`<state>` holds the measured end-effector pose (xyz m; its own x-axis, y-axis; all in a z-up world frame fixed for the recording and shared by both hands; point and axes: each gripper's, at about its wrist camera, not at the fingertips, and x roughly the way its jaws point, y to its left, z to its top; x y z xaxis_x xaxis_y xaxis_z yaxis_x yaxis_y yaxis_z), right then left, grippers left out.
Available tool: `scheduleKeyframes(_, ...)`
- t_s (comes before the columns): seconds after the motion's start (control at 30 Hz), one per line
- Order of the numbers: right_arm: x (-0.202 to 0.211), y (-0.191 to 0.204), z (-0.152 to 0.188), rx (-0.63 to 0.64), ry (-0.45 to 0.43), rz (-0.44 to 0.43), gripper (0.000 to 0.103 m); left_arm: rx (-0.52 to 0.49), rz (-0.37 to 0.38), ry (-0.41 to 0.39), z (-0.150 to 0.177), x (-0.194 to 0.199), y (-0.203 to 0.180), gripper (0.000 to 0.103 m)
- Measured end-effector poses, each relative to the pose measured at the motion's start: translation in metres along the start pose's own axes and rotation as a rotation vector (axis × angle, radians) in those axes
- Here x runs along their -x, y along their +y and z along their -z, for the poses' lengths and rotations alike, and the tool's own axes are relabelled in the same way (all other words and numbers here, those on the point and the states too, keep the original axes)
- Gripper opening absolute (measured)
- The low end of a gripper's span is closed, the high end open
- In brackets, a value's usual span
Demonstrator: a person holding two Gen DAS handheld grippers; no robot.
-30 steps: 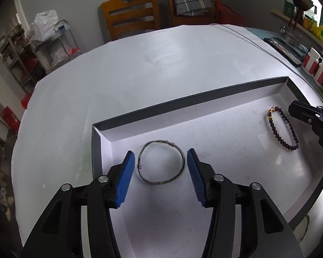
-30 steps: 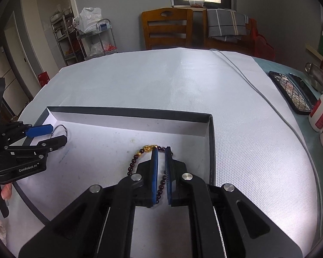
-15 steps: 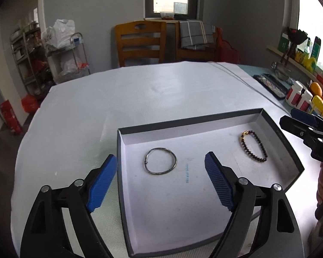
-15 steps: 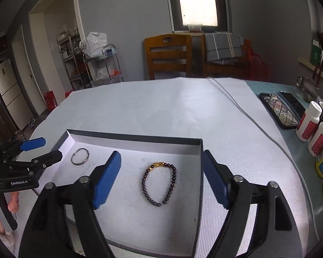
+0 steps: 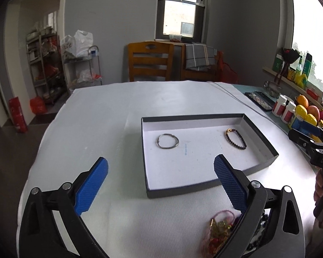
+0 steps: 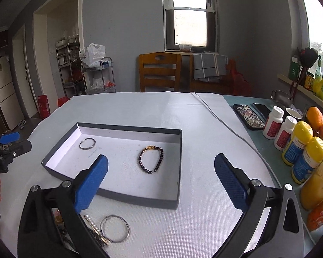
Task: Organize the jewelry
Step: 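Withdraw both grippers from the box back toward the jewelry pile, then grasp the black hair tie with the charm using the left gripper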
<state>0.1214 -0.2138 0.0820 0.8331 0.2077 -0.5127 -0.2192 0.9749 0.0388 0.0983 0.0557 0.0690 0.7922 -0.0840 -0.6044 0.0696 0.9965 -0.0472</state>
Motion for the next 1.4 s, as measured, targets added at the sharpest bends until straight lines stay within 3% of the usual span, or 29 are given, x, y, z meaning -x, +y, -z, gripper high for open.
scheduleKeyframes(0.5,0.032,0.002,0.069,0.015,0.118,-0.068,0.097,-0.060,0.048,0.090,0.079,0.036,-0.004,0.100)
scheduleKeyframes(0.7,0.033,0.017,0.093,0.054,0.172,-0.110,0.097,-0.147,0.115,0.145,0.109,0.038,-0.028,0.100)
scheduleKeyframes(0.9,0.033,0.027,0.102,0.054,0.209,-0.158,0.097,-0.211,0.165,0.193,0.132,0.035,-0.047,0.100)
scheduleKeyframes(1.1,0.035,0.032,0.103,0.077,0.204,-0.160,0.097,-0.182,0.230,0.191,0.137,0.042,-0.050,0.097)
scheduleKeyframes(1.13,0.035,0.032,0.104,0.072,0.207,-0.161,0.097,-0.188,0.228,0.185,0.137,0.043,-0.052,0.093)
scheduleKeyframes(1.23,0.035,0.032,0.104,0.052,0.217,-0.173,0.098,-0.214,0.236,0.199,0.140,0.043,-0.060,0.070)
scheduleKeyframes(1.4,0.033,0.036,0.108,0.039,0.239,-0.197,0.097,-0.218,0.243,0.225,0.145,0.039,-0.063,0.054)
